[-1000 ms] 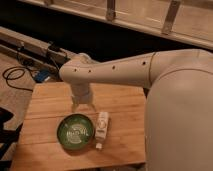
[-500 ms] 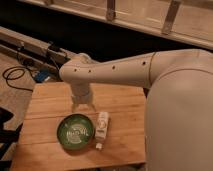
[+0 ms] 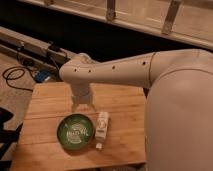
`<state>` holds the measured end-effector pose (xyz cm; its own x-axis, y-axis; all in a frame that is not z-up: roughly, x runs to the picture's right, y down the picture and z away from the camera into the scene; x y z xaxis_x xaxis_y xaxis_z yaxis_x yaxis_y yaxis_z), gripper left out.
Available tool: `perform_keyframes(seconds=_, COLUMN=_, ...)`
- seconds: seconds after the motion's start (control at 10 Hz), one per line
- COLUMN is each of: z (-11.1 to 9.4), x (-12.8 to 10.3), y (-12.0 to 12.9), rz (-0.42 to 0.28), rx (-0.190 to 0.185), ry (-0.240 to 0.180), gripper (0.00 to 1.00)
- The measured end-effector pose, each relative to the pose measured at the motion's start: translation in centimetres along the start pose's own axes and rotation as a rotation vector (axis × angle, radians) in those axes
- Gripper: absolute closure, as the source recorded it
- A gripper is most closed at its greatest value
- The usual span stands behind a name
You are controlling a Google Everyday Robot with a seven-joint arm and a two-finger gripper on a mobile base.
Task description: Place the bottle in the ceramic bowl
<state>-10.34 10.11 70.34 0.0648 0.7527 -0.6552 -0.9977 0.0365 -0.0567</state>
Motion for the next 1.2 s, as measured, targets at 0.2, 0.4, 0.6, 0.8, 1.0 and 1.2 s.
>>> perform_keyframes(seconds=0.2, z=0.0, x=0.0, y=0.0, rz=0.0, rx=0.0, ry=0.0, gripper=0.35)
perform_keyframes(seconds=0.4, z=0.0, x=0.0, y=0.0, rz=-0.001, rx=0.001, ry=-0.001, gripper=0.35)
perform_keyframes(seconds=0.6, z=-0.5, x=-0.6, y=0.0, rz=-0.007, rx=0.0, ry=-0.04, gripper=0.35)
perform_keyframes(seconds=0.8, z=-1.6, x=-2.5, y=-1.0, rz=-0.033, rx=-0.021, ry=-0.151, gripper=0.35)
perform_keyframes(seconds=1.0, z=-2.2, x=-5.0, y=-2.9, rz=-0.05, rx=-0.043, ry=-0.236, gripper=0.35)
perform_keyframes(seconds=1.2, z=-2.0, x=-6.3, y=-5.8, rz=-0.029, rx=-0.042, ry=-0.282, gripper=0.35)
